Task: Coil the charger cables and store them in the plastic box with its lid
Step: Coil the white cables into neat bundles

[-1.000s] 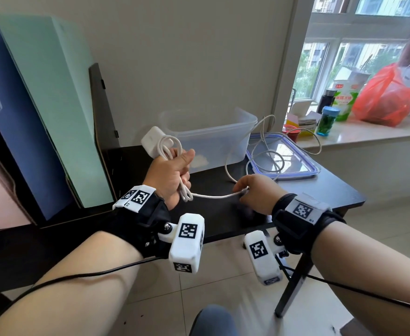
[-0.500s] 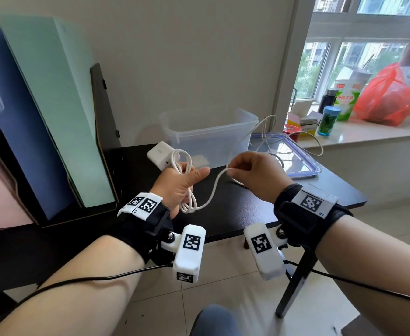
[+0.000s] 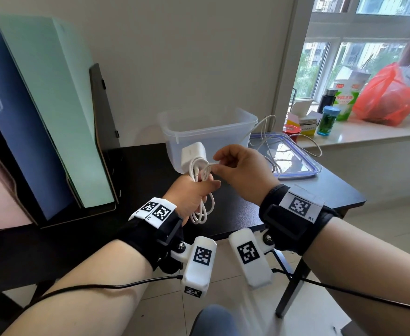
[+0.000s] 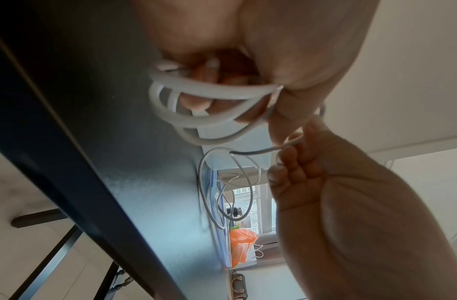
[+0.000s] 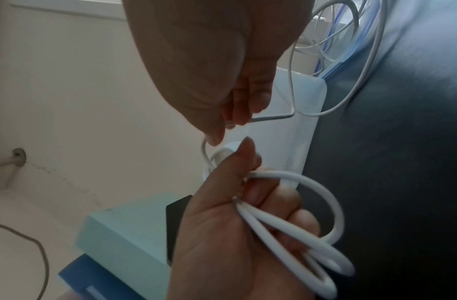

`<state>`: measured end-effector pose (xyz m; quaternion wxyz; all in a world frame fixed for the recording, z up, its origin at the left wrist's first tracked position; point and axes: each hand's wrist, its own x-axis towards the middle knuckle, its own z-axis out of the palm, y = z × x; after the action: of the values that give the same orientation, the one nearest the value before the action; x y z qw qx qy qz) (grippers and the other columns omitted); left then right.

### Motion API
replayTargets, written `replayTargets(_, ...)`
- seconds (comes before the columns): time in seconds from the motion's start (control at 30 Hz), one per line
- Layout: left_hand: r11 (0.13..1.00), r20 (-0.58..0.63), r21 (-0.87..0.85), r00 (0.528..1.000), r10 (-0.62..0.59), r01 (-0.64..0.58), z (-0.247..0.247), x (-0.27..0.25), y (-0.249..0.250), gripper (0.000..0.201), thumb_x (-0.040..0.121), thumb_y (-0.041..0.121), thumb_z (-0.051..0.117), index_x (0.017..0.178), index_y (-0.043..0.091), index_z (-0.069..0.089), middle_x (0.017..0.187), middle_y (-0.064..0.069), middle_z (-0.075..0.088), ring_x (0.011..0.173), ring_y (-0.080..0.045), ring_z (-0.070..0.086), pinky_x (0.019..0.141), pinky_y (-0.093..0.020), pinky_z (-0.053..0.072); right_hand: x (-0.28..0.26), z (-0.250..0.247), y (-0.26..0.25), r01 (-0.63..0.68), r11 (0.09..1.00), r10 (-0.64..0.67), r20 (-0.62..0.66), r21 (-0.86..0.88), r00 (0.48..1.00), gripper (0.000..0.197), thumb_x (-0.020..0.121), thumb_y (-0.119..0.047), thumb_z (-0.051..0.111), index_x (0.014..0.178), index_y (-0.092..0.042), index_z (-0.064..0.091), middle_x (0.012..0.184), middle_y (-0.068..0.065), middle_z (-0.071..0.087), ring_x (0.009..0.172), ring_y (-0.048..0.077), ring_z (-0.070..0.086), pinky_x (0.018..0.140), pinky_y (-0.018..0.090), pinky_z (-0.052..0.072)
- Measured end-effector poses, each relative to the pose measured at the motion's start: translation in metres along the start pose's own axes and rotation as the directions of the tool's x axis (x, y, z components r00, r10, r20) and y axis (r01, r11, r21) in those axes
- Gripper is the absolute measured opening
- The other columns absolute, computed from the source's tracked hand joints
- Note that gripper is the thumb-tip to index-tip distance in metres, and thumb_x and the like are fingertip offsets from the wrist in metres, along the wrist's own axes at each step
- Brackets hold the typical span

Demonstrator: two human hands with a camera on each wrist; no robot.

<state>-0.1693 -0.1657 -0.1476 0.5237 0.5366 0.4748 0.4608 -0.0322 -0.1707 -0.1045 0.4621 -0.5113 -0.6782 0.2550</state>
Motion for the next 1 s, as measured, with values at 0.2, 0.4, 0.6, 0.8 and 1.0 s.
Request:
replayTargets(0.2, 0.997, 0.038, -0.080, 0.999, 0.020, -0.016, -0.001, -0.004, 0.007, 0.023, 0.086, 0.012, 0.058, 0.064, 0.018, 0.052, 0.054, 0.000, 0.041, 0.043, -0.008, 0.036, 0.035, -0.014, 0.028, 0.000, -0.009, 0.014, -0.067, 0.998, 0.067, 0.000, -0.018, 0.998, 0.014, 0.076, -0.014, 0.068, 0.070, -0.025, 0.062, 0.069, -0.004, 0.063, 0.066, 0.014, 0.056, 0.074, 0.034, 0.052)
replayTargets(0.4, 0.997, 0.052, -0.074, 0.998, 0.026, -0.022, 0.002, -0.005, 0.005, 0.017, 0.077, 0.018, 0.070, 0.068, 0.018, 0.057, 0.063, -0.001, 0.050, 0.055, -0.012, 0.045, 0.056, -0.025, 0.037, -0.001, -0.006, 0.009, -0.075, 0.996, 0.074, 0.034, 0.041, 0.997, 0.012, 0.074, -0.013, 0.071, 0.072, -0.022, 0.063, 0.065, -0.001, 0.061, 0.056, 0.013, 0.053, 0.061, 0.028, 0.048)
replayTargets(0.6, 0.986, 0.118, -0.132, 0.986, 0.121, -0.105, 0.009, -0.008, 0.007, 0.007, 0.070, 0.020, 0.067, 0.076, 0.020, 0.071, 0.080, -0.006, 0.065, 0.080, -0.021, 0.057, 0.075, -0.031, 0.044, 0.004, 0.003, 0.002, -0.125, 0.957, 0.111, 0.070, 0.261, 0.991, 0.019, 0.074, -0.005, 0.069, 0.066, -0.019, 0.059, 0.057, 0.002, 0.059, 0.047, 0.016, 0.054, 0.054, 0.030, 0.046)
replayTargets(0.8, 0.996, 0.056, -0.060, 0.996, 0.070, -0.067, 0.004, -0.006, 0.005, 0.009, 0.068, 0.028, 0.073, 0.071, 0.020, 0.071, 0.073, -0.002, 0.067, 0.069, -0.014, 0.059, 0.067, -0.030, 0.043, 0.001, 0.003, 0.000, -0.100, 0.959, 0.086, 0.062, 0.266, 0.994, 0.015, 0.077, -0.005, 0.068, 0.072, -0.016, 0.059, 0.059, 0.002, 0.058, 0.044, 0.007, 0.054, 0.049, 0.022, 0.045)
replayTargets(1.0, 0.991, -0.086, -0.105, 0.993, 0.077, -0.086, 0.009, -0.005, 0.003, 0.024, 0.088, 0.022, 0.060, 0.065, 0.014, 0.058, 0.056, 0.001, 0.054, 0.048, -0.007, 0.055, 0.053, -0.023, 0.047, 0.003, -0.005, 0.024, -0.128, 0.989, 0.130, -0.031, 0.080, 0.991, 0.023, 0.078, -0.004, 0.054, 0.085, -0.024, 0.062, 0.083, -0.006, 0.064, 0.066, 0.008, 0.053, 0.073, 0.030, 0.048)
